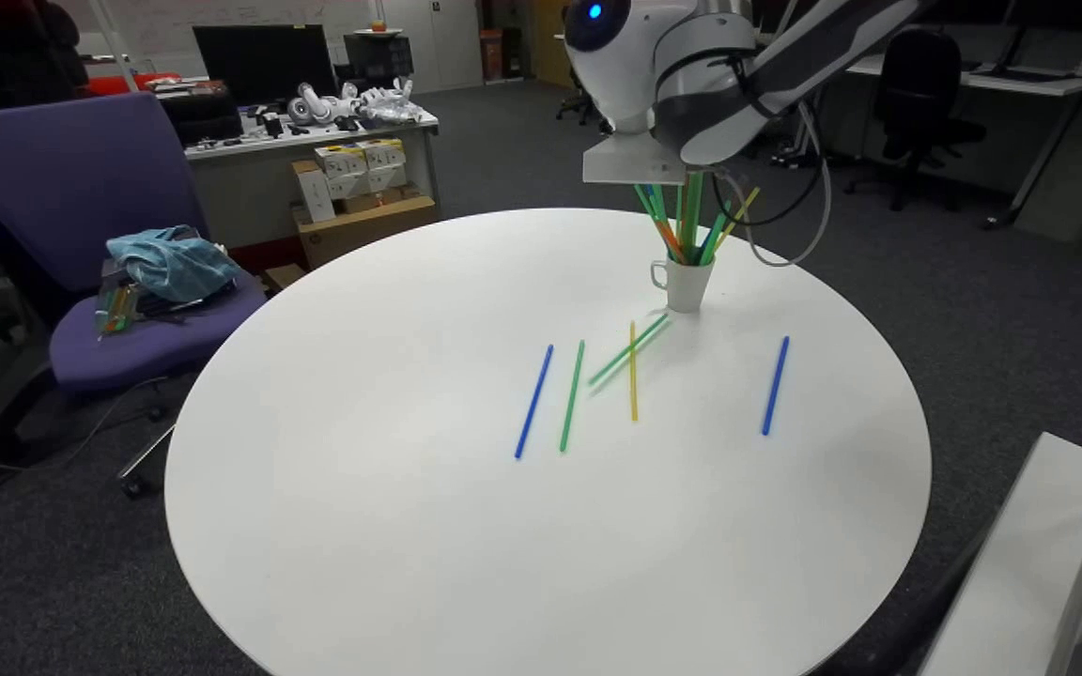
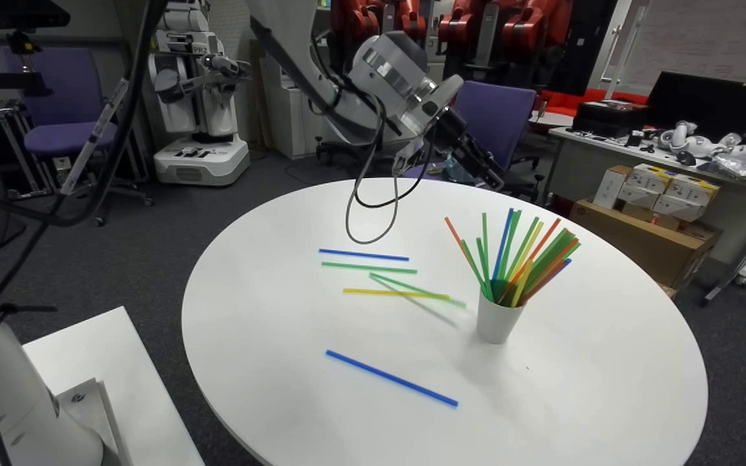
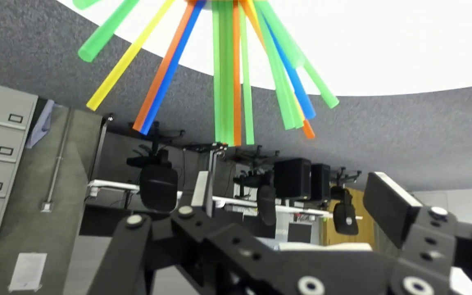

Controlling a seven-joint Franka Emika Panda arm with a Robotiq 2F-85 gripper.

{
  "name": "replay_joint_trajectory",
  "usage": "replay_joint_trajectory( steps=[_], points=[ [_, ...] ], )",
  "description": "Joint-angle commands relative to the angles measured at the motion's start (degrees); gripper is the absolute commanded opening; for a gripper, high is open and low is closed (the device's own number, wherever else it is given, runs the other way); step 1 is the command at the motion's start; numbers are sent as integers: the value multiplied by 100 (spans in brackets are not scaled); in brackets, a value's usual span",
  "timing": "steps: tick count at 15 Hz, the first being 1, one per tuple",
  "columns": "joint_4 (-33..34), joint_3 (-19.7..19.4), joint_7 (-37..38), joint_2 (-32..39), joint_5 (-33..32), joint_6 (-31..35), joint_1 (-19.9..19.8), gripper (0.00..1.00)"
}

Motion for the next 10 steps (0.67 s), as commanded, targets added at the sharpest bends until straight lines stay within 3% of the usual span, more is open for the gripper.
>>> replay_joint_trajectory(
  steps=[1,5,8,10],
  points=[
    [-264,66,-1336,-342,1258,503,-118,100],
    [-368,89,-2865,-414,3059,550,-30,100],
    [-302,27,-3690,-379,4506,-110,191,100],
    [-250,-80,-3752,-310,5104,-777,412,100]
  ],
)
